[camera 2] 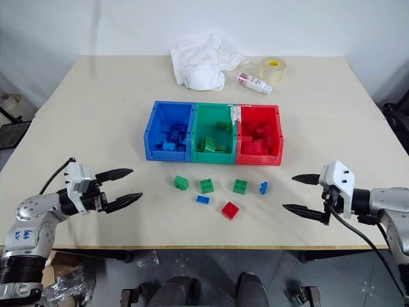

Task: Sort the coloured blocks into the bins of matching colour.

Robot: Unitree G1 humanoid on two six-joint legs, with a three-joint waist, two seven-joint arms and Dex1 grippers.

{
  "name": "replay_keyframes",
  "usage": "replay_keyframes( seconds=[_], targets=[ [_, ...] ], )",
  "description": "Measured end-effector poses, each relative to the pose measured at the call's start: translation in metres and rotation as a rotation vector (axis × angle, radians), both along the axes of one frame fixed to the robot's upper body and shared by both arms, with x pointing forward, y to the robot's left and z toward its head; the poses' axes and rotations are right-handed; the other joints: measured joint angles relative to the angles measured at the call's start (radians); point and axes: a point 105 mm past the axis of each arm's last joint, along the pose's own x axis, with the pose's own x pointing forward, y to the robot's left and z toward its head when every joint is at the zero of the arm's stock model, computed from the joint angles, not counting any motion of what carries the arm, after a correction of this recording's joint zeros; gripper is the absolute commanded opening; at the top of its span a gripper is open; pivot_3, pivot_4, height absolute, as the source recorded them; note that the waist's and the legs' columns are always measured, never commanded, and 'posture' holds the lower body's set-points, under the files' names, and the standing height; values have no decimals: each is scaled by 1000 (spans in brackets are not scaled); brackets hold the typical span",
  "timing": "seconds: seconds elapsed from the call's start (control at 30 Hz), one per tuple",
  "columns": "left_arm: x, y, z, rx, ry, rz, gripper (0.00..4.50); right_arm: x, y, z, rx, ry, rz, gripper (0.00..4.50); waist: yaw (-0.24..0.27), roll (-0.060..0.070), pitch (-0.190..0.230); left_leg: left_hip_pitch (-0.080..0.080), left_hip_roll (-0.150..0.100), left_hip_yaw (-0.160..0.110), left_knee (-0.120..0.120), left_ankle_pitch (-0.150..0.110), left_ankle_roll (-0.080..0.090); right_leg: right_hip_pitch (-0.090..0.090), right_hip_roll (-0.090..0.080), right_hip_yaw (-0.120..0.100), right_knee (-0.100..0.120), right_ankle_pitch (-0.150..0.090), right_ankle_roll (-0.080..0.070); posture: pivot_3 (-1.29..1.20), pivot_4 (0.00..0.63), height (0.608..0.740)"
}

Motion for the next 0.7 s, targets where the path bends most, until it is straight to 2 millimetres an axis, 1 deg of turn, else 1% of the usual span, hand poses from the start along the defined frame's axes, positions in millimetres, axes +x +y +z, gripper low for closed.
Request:
replay_keyframes(
  seconds=[0.1, 0.23, 0.33, 0.43, 0.5, 0.57, 0.63, 0.7],
  targets=[
    [1, -1, 3, -3, -5, -7, 4440, 1, 2, 2, 4, -10, -2, 4500, 0, 0, 0, 0, 0, 0, 0, 0, 0, 0, 0, 0, 0, 0, 0, 0, 150, 740],
    [8, -1, 8, -7, -10, 23, 4440, 4, 5, 5, 23, -13, -24, 4500, 0, 0, 0, 0, 0, 0, 0, 0, 0, 0, 0, 0, 0, 0, 0, 0, 150, 740],
    [9, 0, 7, -16, 11, 38, 4440, 7, 3, 4, 9, -22, -60, 4500, 0, 0, 0, 0, 0, -1, 0, 0, 0, 0, 0, 0, 0, 0, 0, 0, 150, 740],
    [8, -1, 6, -16, 18, 29, 4440, 0, -9, -5, -21, 23, -100, 4500, 7, 0, 0, 0, -1, -1, 0, 0, 0, 0, 0, -1, 1, 0, 0, 0, 150, 740],
    [6, -1, 5, -4, 22, 16, 4440, -9, -25, -7, -55, 60, -147, 4500, 14, 0, 0, 0, -1, -1, 0, 0, 0, 0, 0, -1, 0, 0, 0, 0, 150, 740],
    [5, -1, 4, -6, 31, 4, 4440, -16, -40, -4, -78, 70, -191, 4500, 19, 0, 0, 0, 0, 0, 1, 0, 0, 1, 0, -1, -1, 0, 0, 0, 150, 740],
    [4, -1, 4, -14, 36, -11, 4440, -22, -48, -2, -95, 78, -208, 4500, 21, 0, 0, 1, 0, 0, 1, 0, 0, 3, 0, -2, -1, 0, 0, 0, 150, 740],
    [4, 1, 1, -19, 47, -11, 4440, -24, -47, 0, -98, 82, -205, 4500, 20, 0, 0, 1, 0, 0, 1, 0, 0, 3, 0, -2, -2, 0, 0, 0, 150, 740]
  ],
)
